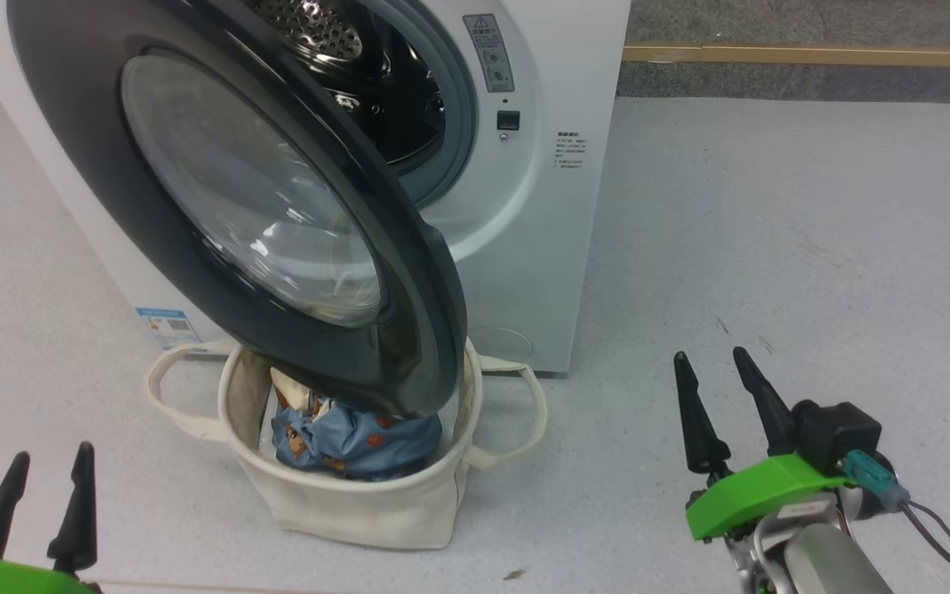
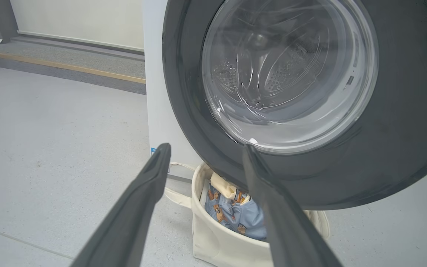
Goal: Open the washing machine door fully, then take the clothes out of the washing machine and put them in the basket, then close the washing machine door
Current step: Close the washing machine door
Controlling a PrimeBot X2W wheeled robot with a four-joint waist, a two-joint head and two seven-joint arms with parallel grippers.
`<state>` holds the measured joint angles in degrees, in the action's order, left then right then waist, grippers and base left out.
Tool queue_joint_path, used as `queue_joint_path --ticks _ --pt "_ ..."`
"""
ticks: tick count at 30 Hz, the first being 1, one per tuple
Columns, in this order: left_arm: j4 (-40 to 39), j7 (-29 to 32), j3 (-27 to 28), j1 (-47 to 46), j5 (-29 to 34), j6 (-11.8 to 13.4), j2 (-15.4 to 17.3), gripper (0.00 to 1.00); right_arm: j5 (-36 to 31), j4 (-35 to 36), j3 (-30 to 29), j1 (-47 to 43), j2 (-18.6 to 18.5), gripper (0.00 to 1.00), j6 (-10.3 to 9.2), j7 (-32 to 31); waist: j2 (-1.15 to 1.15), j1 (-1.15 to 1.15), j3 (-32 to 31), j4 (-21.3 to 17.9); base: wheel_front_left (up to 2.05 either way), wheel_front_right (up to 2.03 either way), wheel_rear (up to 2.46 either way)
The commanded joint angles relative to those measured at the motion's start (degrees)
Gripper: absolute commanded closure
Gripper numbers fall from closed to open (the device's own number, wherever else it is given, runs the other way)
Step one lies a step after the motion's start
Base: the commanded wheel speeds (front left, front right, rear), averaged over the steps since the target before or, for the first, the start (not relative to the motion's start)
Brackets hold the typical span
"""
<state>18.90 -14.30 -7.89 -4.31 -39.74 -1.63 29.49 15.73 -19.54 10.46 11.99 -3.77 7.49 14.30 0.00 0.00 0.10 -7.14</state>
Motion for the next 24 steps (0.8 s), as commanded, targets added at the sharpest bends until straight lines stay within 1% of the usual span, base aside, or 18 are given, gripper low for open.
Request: queue_joint_path --ticks 1,8,20,24 --pt "-1.64 -0.69 3.05 -2.8 1.04 -0.38 1.71 0.0 -0.04 1.76 1.06 0.93 0.58 0.0 0.0 0.7 0.0 0.0 0.04 0.02 0.0 0.0 0.0" --pt "-1.13 -0.69 3.43 -3.24 2.28 -1.38 0.31 0.0 0.09 1.43 1.32 0.85 0.69 0.0 0.0 0.7 0.0 0.0 0.22 -0.06 0.0 0.0 0.0" --pt "-1.28 -0.7 3.4 -5.82 3.29 -2.56 -0.34 0.0 0.71 0.34 1.78 0.83 0.77 0.0 0.0 0.7 0.0 0.0 0.2 -0.04 0.0 0.0 0.0" --pt "-0.9 -0.4 2.41 -6.87 3.86 -2.72 -0.46 0.0 1.06 0.5 1.1 0.77 0.79 0.0 0.0 0.7 0.0 0.0 0.33 0.46 0.0 0.0 0.0"
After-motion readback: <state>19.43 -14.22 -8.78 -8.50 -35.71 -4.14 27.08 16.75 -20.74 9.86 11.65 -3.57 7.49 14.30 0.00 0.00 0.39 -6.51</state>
